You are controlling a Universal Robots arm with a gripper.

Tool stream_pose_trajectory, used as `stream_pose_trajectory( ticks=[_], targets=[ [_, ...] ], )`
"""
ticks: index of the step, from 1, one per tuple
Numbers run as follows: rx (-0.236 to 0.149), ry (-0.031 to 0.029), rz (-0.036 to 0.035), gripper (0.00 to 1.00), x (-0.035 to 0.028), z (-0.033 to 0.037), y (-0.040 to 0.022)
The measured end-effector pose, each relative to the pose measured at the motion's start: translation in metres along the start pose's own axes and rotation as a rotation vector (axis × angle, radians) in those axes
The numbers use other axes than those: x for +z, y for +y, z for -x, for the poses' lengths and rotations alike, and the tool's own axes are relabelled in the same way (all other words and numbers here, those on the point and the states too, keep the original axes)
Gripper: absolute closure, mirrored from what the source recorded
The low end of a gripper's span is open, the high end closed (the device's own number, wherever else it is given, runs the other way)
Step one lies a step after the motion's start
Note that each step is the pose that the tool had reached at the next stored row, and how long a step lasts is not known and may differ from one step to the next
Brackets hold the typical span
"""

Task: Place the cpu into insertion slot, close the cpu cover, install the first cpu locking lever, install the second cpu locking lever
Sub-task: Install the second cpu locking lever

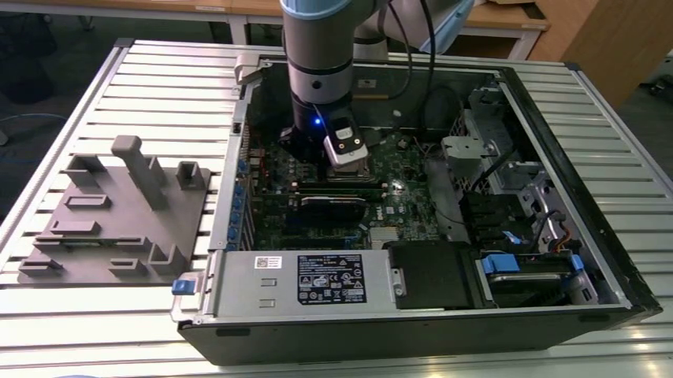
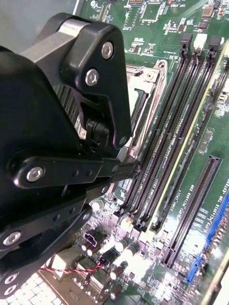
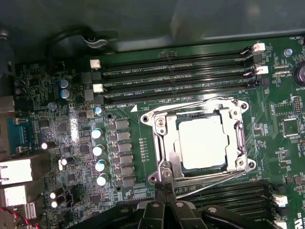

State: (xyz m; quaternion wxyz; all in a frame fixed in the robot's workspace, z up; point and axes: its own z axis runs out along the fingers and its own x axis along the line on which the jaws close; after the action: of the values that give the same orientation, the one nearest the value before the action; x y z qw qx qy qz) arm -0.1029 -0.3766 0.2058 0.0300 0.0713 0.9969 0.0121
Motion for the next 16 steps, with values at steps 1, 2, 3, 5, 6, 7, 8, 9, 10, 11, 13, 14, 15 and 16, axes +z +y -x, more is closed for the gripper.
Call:
stream_pose_trajectory(
  ticks=[1, 2, 3, 5, 6, 7, 8, 9, 10, 11, 13, 14, 15, 16],
  targets=[
    [0.0, 0.0, 0.0003, 0.89, 0.0, 0.0001, -0.0005],
    [0.0, 0.0001, 0.0003, 0.89, 0.0, 0.0001, -0.0011],
    [0.0, 0.0001, 0.0005, 0.89, 0.0, 0.0002, -0.0016],
    [0.0, 0.0001, 0.0009, 0.89, -0.0001, 0.0005, -0.003],
    [0.0, 0.0002, 0.0011, 0.89, -0.0001, 0.0005, -0.0036],
    [0.0, 0.0002, 0.0013, 0.89, -0.0001, 0.0006, -0.0042],
    [0.0, 0.0002, 0.0015, 0.89, -0.0001, 0.0007, -0.0047],
    [0.0, 0.0005, 0.0025, 0.89, -0.0001, 0.0006, -0.0049],
    [0.001, 0.0016, 0.0103, 0.89, -0.0001, 0.0005, -0.0051],
    [0.002, 0.0035, 0.0244, 0.89, 0.0001, 0.0005, -0.0054],
    [0.003, 0.0069, 0.0492, 0.89, 0.0005, 0.0006, -0.0062],
    [0.003, 0.0078, 0.0551, 0.89, 0.0008, 0.0006, -0.0066],
    [0.004, 0.0083, 0.0585, 0.89, 0.001, 0.0007, -0.007],
    [0.004, 0.0087, 0.0612, 0.89, 0.0014, 0.0007, -0.0074]
  ],
)
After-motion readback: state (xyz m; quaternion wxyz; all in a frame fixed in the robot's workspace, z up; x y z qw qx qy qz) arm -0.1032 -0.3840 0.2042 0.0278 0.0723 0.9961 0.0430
